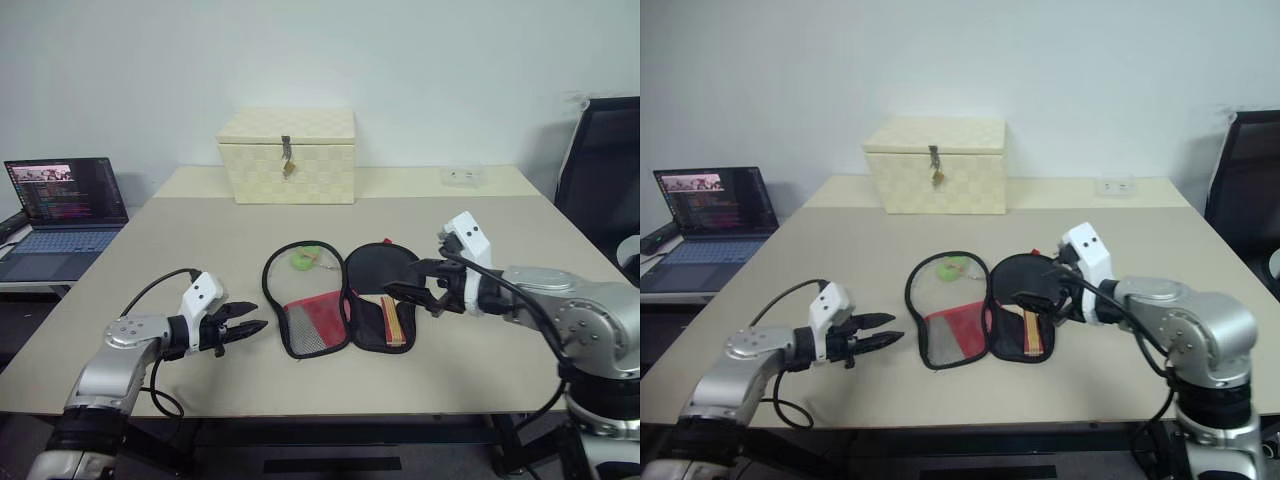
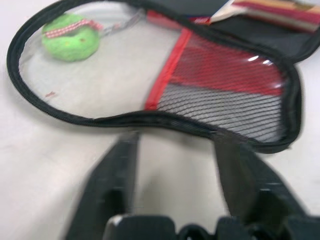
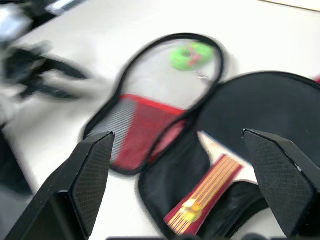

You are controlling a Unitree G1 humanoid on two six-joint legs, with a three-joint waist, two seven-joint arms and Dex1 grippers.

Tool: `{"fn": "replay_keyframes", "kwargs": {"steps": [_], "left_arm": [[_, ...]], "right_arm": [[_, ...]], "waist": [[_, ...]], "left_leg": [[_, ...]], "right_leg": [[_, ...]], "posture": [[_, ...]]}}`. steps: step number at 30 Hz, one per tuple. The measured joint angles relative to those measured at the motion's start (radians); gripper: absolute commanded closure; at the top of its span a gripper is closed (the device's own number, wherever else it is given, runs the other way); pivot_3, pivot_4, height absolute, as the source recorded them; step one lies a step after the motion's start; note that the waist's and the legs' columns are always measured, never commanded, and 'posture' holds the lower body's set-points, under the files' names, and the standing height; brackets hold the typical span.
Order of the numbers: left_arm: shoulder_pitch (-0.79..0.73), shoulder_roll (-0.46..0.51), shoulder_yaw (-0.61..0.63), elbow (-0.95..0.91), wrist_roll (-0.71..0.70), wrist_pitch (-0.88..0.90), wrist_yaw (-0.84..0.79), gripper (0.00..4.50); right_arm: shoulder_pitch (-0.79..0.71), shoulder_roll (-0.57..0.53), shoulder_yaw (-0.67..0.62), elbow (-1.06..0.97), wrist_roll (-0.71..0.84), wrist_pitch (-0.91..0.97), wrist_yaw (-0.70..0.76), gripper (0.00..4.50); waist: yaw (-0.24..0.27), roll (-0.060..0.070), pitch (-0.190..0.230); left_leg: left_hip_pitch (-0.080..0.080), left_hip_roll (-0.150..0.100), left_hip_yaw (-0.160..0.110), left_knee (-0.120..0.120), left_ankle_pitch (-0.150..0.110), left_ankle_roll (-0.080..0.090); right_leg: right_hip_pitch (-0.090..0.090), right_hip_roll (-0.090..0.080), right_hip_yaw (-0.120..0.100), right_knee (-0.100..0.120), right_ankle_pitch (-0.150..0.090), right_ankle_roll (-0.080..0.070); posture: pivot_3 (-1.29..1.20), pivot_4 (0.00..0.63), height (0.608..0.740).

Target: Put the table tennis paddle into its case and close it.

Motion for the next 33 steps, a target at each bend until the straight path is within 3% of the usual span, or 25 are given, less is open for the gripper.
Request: {"fn": "replay_keyframes", "kwargs": {"steps": [3,4,17,25,33], "left_arm": [[-0.057,-0.004,-0.037,0.124,0.063,-0.046,0.006,4.33],[-0.079,-0.011,-0.051,0.168,0.082,-0.064,0.011,4.47],[-0.332,-0.224,-0.108,0.565,0.199,-0.247,0.087,4.47],[-0.42,-0.383,-0.151,0.603,0.207,-0.252,0.018,4.47],[-0.592,-0.461,-0.155,0.564,0.195,-0.232,-0.067,4.47]], "right_arm": [[0.004,-0.062,-0.003,-0.009,0.023,-0.045,0.05,0.0],[0.009,-0.065,-0.002,-0.009,0.025,-0.057,0.051,0.0],[0.04,-0.085,0.023,0.003,0.027,-0.121,0.048,0.0],[0.071,-0.116,0.021,0.003,0.028,-0.133,0.046,0.0],[0.089,-0.154,-0.023,0.013,0.028,-0.137,0.045,0.0]], "waist": [[-0.001,0.0,0.0],[-0.001,0.0,0.0],[0.054,0.0,0.0],[0.055,-0.001,0.0],[0.043,-0.002,0.0]], "left_leg": [[0.0,0.0,0.0,0.0,0.0,0.0],[0.0,0.0,0.0,0.0,0.0,0.0],[0.0,-0.004,-0.001,0.006,0.0,0.001],[-0.005,-0.005,0.0,0.009,0.0,0.001],[-0.006,-0.005,0.0,0.009,0.0,0.001]], "right_leg": [[0.0,0.0,0.0,0.0,0.0,0.0],[0.0,0.0,0.0,0.0,0.0,0.0],[0.006,0.0,-0.004,0.0,0.001,0.002],[0.003,0.0,-0.004,-0.001,0.002,0.004],[0.003,0.0,-0.004,-0.001,0.002,0.004]], "posture": [[0.0,0.15,0.74],[0.0,0.15,0.74],[0.0,0.15,0.74],[0.0,0.15,0.74],[0.0,0.15,0.74]]}}
